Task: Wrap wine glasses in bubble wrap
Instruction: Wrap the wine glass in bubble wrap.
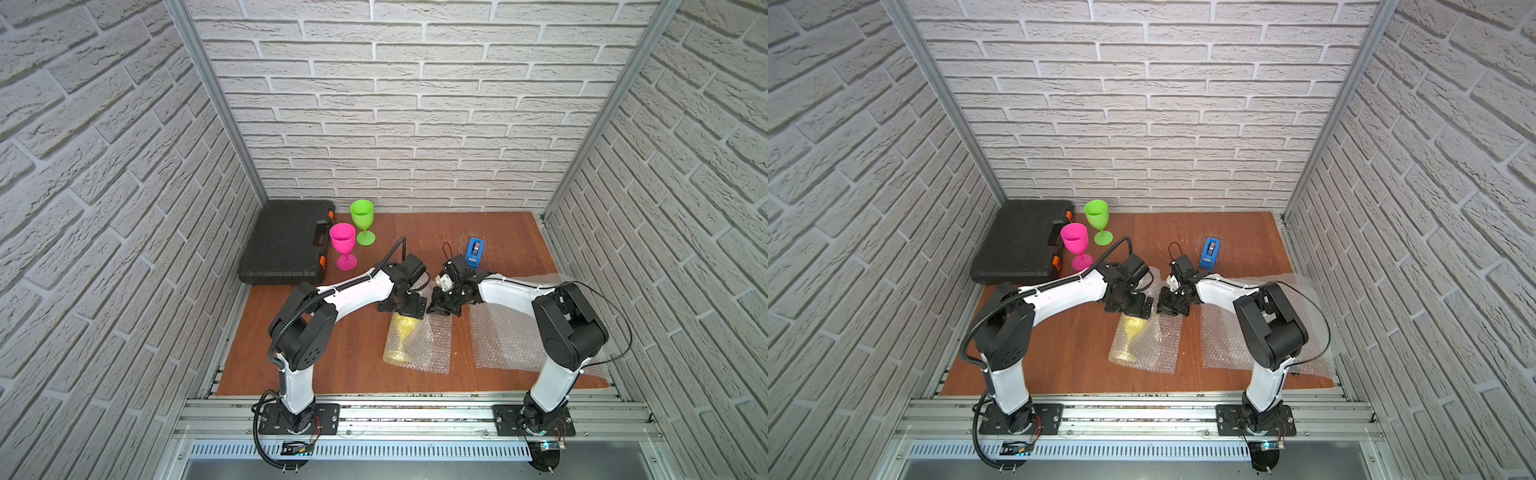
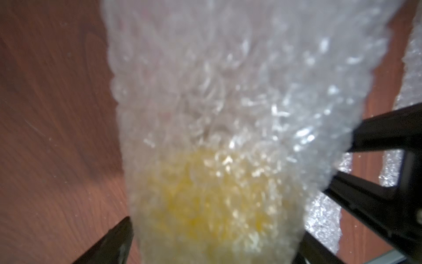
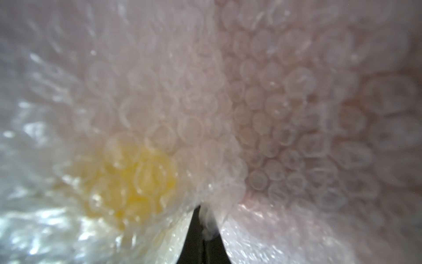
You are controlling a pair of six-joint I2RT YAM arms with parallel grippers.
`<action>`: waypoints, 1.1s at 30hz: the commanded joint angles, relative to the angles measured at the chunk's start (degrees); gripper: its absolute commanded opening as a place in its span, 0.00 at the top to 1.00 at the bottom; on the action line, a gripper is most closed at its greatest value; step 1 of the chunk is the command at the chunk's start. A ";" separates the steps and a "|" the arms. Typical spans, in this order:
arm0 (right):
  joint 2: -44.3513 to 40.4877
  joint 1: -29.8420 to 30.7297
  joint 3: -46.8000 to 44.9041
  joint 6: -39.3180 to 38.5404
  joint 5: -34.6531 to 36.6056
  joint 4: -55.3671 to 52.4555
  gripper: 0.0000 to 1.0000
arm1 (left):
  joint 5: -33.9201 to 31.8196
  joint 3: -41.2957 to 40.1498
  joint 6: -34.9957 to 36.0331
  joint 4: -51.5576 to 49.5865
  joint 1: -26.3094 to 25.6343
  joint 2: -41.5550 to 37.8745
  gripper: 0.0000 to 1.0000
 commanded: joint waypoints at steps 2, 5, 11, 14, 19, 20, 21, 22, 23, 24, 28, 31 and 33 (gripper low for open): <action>-2.28 -0.61 -0.47 -1.42 0.94 -0.67 0.98 | 0.54 -0.19 0.51 0.80 -0.20 0.84 0.07; -2.67 -0.69 0.05 -1.66 1.21 -1.31 0.96 | 2.57 -2.55 -0.04 3.77 0.68 -0.13 0.15; -5.00 -0.61 1.69 -2.50 1.96 -4.93 0.72 | 9.60 -10.65 -1.28 13.63 4.24 -4.79 0.21; -6.67 -0.35 2.42 -2.83 1.96 -7.08 0.67 | 13.70 -14.83 -1.49 18.91 6.31 -7.11 0.22; -6.87 2.05 4.14 -3.15 -1.63 -9.28 0.66 | 21.32 -21.77 -1.82 27.77 10.24 -10.18 0.24; -6.49 2.91 4.43 -3.11 -2.11 -9.47 0.67 | 22.70 -22.87 -1.89 29.29 10.91 -10.56 0.24; -5.92 4.08 4.63 -3.16 -2.33 -9.66 0.68 | 24.15 -24.25 -2.02 30.98 11.76 -10.91 0.25; -5.23 5.18 4.96 -3.12 -2.19 -9.89 0.69 | 25.57 -25.48 -2.30 32.67 12.63 -11.22 0.25; -4.43 6.13 5.16 -2.96 -2.17 -10.03 0.70 | 26.57 -26.50 -2.52 34.00 13.28 -11.51 0.25; -3.44 7.16 5.38 -2.75 -2.11 -9.93 0.72 | 27.80 -27.65 -2.75 35.56 13.99 -11.87 0.26; -0.11 10.97 5.52 -0.80 -2.00 -8.59 0.77 | 32.06 -31.43 -3.75 40.85 16.43 -12.97 0.27; 1.22 13.67 5.09 0.95 -1.64 -7.55 0.81 | 34.87 -34.57 -5.60 45.61 18.66 -14.19 0.27; 1.10 15.21 4.30 2.21 -1.65 -6.77 0.82 | 36.04 -36.29 -6.31 47.72 20.07 -15.12 0.28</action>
